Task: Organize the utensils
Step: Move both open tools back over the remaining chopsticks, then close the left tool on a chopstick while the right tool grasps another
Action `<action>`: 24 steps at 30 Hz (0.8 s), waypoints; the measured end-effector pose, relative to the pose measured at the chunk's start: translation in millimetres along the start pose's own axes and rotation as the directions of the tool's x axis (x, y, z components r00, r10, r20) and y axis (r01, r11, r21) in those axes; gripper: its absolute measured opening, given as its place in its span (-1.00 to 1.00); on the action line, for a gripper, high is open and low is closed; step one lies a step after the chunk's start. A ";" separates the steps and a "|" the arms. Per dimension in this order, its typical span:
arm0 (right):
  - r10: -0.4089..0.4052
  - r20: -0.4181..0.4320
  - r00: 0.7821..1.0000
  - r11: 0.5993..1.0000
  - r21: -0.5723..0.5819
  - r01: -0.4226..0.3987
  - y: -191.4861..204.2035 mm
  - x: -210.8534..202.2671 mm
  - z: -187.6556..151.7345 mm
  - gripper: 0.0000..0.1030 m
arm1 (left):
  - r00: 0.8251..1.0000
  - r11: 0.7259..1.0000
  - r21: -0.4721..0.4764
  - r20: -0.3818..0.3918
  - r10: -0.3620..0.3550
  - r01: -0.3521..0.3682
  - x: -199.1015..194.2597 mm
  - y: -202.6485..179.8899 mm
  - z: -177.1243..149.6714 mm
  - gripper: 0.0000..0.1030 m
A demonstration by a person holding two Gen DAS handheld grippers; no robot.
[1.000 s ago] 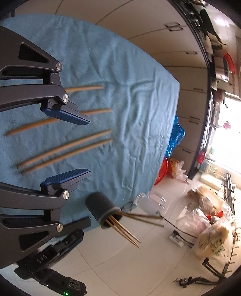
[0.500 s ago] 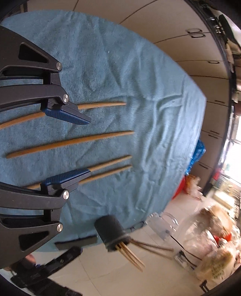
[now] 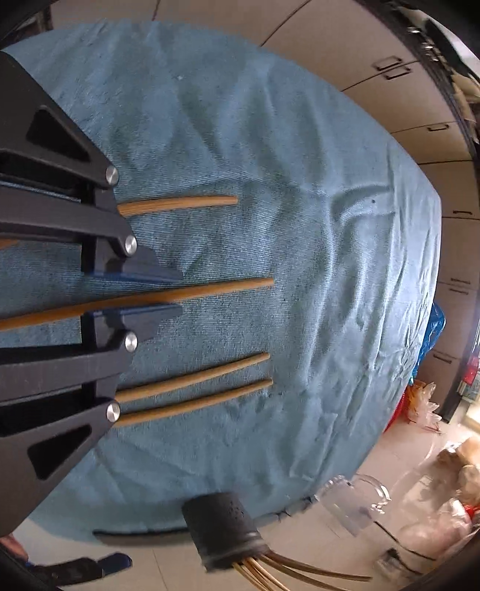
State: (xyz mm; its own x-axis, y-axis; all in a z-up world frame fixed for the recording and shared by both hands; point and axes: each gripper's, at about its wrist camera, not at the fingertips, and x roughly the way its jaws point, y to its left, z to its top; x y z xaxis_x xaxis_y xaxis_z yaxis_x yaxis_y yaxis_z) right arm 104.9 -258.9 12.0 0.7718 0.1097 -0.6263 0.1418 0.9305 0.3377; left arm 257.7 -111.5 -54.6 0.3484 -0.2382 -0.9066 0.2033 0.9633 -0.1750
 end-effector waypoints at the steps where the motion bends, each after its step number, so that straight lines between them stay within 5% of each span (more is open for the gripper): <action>1: 0.004 -0.007 1.000 1.000 -0.001 -0.004 1.2 1.3 0.4 0.26 | 1.000 1.000 -0.003 0.002 0.005 -0.005 0.2 0.4 -0.5 -0.86; 7: 0.087 -0.106 0.991 0.996 -0.015 -0.089 15.5 29.9 10.7 0.19 | 1.000 0.999 -0.029 -0.008 -0.028 0.028 -5.1 10.5 -7.6 -0.88; 13: 0.188 -0.307 0.933 0.982 0.025 -0.189 35.4 93.9 22.4 -0.29 | 0.999 0.995 -0.083 -0.006 -0.052 0.051 -13.0 31.9 -14.3 -0.88; 20: 0.183 -0.402 0.897 0.978 -0.013 -0.206 62.6 142.0 26.0 -0.43 | 0.997 0.993 -0.089 -0.001 -0.083 0.082 -16.5 42.3 -21.5 -0.88; 24: 0.116 -0.439 0.891 0.986 -0.058 -0.157 71.4 162.1 26.7 -0.45 | 0.995 0.991 -0.094 0.001 -0.098 0.098 -17.1 45.0 -22.8 -0.88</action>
State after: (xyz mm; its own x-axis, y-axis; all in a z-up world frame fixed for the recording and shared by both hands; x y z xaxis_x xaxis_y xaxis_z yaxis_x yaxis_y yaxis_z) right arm 256.6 -184.0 -46.6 0.4325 0.3588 -0.8272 -0.0172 0.9205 0.3903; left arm 240.1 -61.3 -55.7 0.3279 -0.3318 -0.8845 0.1494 0.9427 -0.2982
